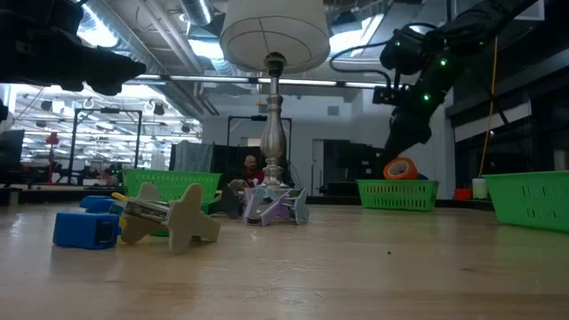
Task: Pick and place Stapler, Stapler remover, tape
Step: Adjust the bottom right green bin
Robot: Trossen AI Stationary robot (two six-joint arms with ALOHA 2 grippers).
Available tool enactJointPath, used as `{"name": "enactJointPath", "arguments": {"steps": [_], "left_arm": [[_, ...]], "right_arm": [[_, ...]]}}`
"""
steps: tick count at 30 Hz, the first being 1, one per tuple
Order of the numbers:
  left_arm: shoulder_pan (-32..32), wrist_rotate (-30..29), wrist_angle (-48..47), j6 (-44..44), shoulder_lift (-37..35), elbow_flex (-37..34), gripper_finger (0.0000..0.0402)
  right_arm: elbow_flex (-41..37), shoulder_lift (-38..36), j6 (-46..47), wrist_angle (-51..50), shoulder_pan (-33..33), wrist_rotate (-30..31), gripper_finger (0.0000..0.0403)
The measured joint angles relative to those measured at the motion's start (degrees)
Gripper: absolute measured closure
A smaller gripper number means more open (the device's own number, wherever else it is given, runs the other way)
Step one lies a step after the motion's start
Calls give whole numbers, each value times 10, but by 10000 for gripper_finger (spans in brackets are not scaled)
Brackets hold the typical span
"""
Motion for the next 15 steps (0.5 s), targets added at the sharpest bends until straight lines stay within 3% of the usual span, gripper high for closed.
{"name": "enactJointPath", "arguments": {"steps": [8,15], "left_arm": [[0,0,0,0,0,0,245],[0,0,0,0,0,0,245]], "right_arm": [[23,0,27,0,9,-91,242],[24,0,86,-3,63,-154,242]]}}
